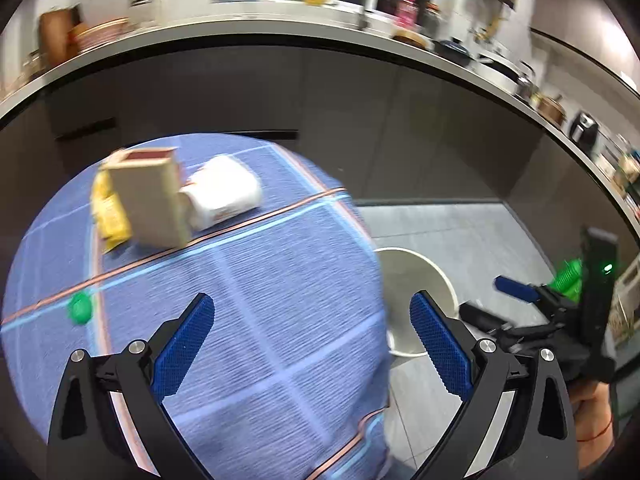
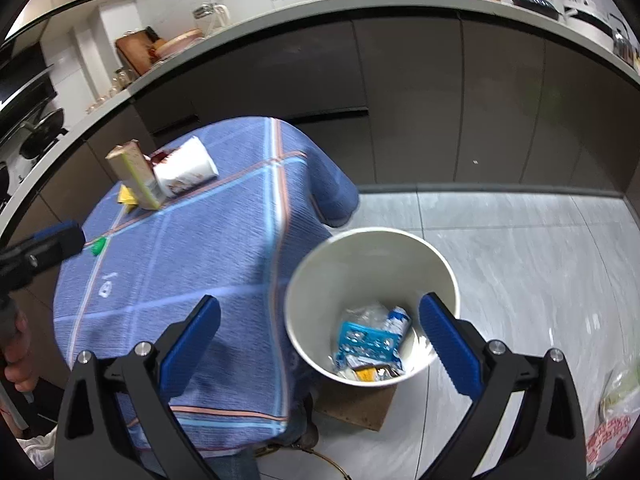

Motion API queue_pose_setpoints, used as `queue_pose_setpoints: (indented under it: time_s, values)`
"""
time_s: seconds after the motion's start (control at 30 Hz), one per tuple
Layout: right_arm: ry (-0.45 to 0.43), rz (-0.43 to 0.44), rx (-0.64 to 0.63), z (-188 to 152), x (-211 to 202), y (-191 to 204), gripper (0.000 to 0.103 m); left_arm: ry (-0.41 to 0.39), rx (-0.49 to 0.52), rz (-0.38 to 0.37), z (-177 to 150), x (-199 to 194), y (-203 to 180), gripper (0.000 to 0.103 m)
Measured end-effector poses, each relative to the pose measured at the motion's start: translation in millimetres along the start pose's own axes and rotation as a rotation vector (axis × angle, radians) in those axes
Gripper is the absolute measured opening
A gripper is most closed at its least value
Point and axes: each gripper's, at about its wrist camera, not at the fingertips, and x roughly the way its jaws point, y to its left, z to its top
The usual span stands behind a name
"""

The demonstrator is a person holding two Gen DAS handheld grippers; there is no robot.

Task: Collect trash
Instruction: 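Move both open tools back over the table toward the cap and cup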

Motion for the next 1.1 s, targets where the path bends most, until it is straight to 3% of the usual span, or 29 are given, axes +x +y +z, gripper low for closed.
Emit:
queue_pose_setpoints:
  time_s: [0.3, 0.5, 0.63, 0.87, 1.1]
  values:
    - [-0.086, 0.15, -0.033, 17.4, -9.1, 54.0, 0.1, -0.01, -0.179, 0.122, -36.0, -50.5, 83.4, 0.095]
    - [-0.015, 0.238, -0.226, 17.9, 4.8, 132.1, 0.1, -0.025, -0.246, 0.185, -59.1, -77.6, 128.2, 0.095]
    - [0.064, 0.356, -0.257, 16.4, 21.3, 174.7, 0.099, -0.035, -0.264, 0.201, -70.2, -89.6, 146.2, 0.094]
    - [0.108, 0.353, -0.385, 9.4, 37.9, 225.6, 0.072, -0.037, -0.291, 0.192, -83.3, -99.6, 172.9, 0.094]
    - [0.068, 0.277, -0.375, 42.4, 53.4, 223.9, 0.068, -0.031, -0.302, 0.13, -75.1, -88.3, 194.4, 0.092]
